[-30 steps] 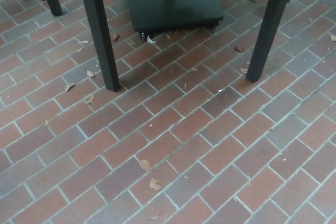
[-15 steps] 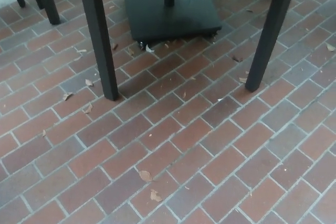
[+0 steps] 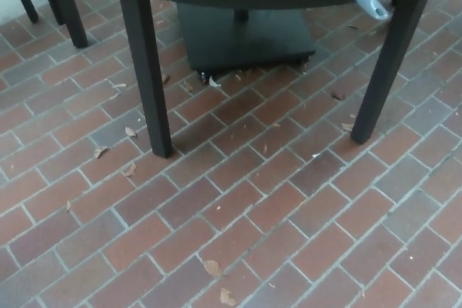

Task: The robot walks towards a desk kept outside and uses its right hand to up pick up the grey duster kept on it and uses it to clean the table by swiping it twice

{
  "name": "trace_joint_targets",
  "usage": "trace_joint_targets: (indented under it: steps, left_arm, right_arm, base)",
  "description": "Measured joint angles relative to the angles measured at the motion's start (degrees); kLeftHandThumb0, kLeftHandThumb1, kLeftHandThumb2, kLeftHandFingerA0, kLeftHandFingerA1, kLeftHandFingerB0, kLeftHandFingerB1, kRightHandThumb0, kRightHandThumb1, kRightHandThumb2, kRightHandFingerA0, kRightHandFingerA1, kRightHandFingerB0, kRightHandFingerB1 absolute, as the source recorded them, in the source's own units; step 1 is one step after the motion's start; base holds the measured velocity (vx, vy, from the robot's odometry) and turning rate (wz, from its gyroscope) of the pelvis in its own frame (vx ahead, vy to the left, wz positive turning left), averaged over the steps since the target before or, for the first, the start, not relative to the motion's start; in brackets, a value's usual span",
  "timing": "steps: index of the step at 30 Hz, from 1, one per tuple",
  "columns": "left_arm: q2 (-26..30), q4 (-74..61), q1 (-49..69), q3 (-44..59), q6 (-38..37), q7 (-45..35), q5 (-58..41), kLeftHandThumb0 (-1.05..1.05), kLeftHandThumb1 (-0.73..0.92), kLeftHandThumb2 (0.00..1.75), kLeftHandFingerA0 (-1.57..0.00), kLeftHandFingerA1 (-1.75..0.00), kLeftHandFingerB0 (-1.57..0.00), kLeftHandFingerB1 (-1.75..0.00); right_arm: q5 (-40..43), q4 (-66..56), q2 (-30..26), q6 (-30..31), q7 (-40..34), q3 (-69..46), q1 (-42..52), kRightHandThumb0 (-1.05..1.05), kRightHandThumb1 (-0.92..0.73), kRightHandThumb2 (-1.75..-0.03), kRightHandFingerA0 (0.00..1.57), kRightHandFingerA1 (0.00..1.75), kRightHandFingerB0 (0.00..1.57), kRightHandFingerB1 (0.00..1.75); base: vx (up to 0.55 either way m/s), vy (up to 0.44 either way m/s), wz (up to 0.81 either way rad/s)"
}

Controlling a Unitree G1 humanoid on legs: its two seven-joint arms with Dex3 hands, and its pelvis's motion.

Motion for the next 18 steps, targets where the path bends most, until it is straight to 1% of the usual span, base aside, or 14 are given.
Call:
trace_joint_targets:
  steps: [2,3,6,7,9,10,11,12,13,14,15,17,18]
  left_arm:
    - [-0.62,-0.29,-0.10,2.14,-0.81,-0.47,-1.20,-0.08,0.62,0.66,-0.88,-0.54,-0.86,-0.55]
    - [-1.18,-0.48,-0.35,2.85,-1.19,-0.84,-1.69,-0.05,0.64,0.75,-0.86,-0.52,-0.86,-0.54]
    - [-2.40,-1.02,-0.83,4.66,-2.44,-2.10,-3.03,-0.01,0.66,0.79,-0.83,-0.53,-0.83,-0.55]
    - [-2.52,-1.19,-0.88,5.27,-2.85,-2.50,-3.53,-0.05,0.67,0.66,-0.83,-0.53,-0.78,-0.53]
    - [-2.62,-1.29,-0.90,6.24,-3.47,-3.26,-4.30,-0.07,0.67,0.63,-0.83,-0.53,-0.77,-0.52]
    - [-2.74,-1.30,-0.99,6.90,-3.92,-4.01,-4.91,-0.07,0.67,0.63,-0.83,-0.53,-0.77,-0.52]
    - [-2.74,-1.30,-0.99,6.90,-3.92,-4.01,-4.91,-0.05,0.64,0.61,-0.84,-0.54,-0.78,-0.52]
    - [-3.00,-1.29,-1.34,7.79,-4.28,-5.01,-5.65,-0.05,0.64,0.61,-0.84,-0.54,-0.78,-0.52]
    - [-3.06,-1.29,-1.55,8.04,-4.30,-5.27,-5.88,-0.03,0.69,0.64,-0.80,-0.54,-0.76,-0.52]
    - [-3.14,-1.32,-2.14,8.71,-4.37,-5.99,-6.48,-0.03,0.69,0.64,-0.80,-0.54,-0.76,-0.52]
    - [-3.18,-1.36,-2.30,8.88,-4.38,-6.17,-6.63,0.02,0.69,0.68,-0.82,-0.55,-0.76,-0.53]
    - [-3.29,-1.60,-2.76,9.22,-4.53,-6.51,-7.01,0.02,0.67,0.67,-0.84,-0.56,-0.78,-0.53]
    - [-3.29,-1.69,-3.06,9.34,-4.57,-6.64,-7.14,0.02,0.67,0.67,-0.84,-0.56,-0.78,-0.53]
  right_arm:
    - [0.60,0.08,0.96,-0.02,0.10,-1.02,-0.55,-0.13,-0.71,-0.62,0.85,0.47,0.47,0.38]
    - [0.96,0.04,1.00,-0.06,0.19,-1.58,-0.77,-0.13,-0.73,-0.62,0.81,0.46,0.43,0.36]
    - [2.14,-0.50,0.64,-0.06,0.24,-3.26,-1.49,-0.14,-0.71,-0.61,0.79,0.45,0.42,0.35]
    - [2.36,-0.85,0.64,-0.04,0.30,-3.53,-1.50,-0.11,-0.68,-0.60,0.80,0.46,0.43,0.36]
    - [2.56,-1.48,0.66,-0.01,0.33,-3.70,-1.41,-0.12,-0.68,-0.61,0.81,0.47,0.43,0.36]
    - [2.78,-1.75,0.67,0.02,0.32,-3.90,-1.30,-0.12,-0.68,-0.61,0.81,0.47,0.43,0.36]
    - [2.78,-1.75,0.67,0.02,0.32,-3.90,-1.30,-0.04,-0.71,-0.64,0.76,0.46,0.40,0.36]
    - [3.12,-1.76,0.74,0.03,0.26,-4.20,-1.31,-0.04,-0.71,-0.64,0.76,0.46,0.40,0.36]
    - [3.23,-1.76,0.78,0.03,0.24,-4.30,-1.38,0.00,-0.69,-0.72,0.74,0.45,0.40,0.35]
    - [3.61,-1.75,1.02,0.09,0.18,-4.64,-1.45,0.00,-0.69,-0.72,0.74,0.45,0.40,0.35]
    - [3.74,-1.74,1.10,0.12,0.16,-4.78,-1.46,0.04,-0.68,-0.75,0.73,0.45,0.39,0.36]
    - [4.06,-1.77,1.34,0.15,0.10,-5.28,-1.52,0.03,-0.66,-0.75,0.73,0.46,0.38,0.36]
    - [4.25,-1.75,1.74,0.25,0.07,-5.64,-1.56,0.03,-0.66,-0.75,0.73,0.46,0.38,0.36]
  base:
    - [0.18,-0.274,0.03]
    - [0.19,-0.293,0.17]
    - [0.12,-0.224,-0.10]
    - [0.13,-0.160,-0.01]
    - [0.17,-0.095,-0.05]
    - [0.17,-0.023,-0.08]
    - [0.16,0.006,-0.13]
    - [0.17,0.073,-0.12]
    - [0.19,0.120,-0.10]
    - [0.14,0.130,-0.20]
    - [0.22,0.169,-0.17]
    - [0.26,0.210,-0.03]
    - [0.24,0.254,0.49]
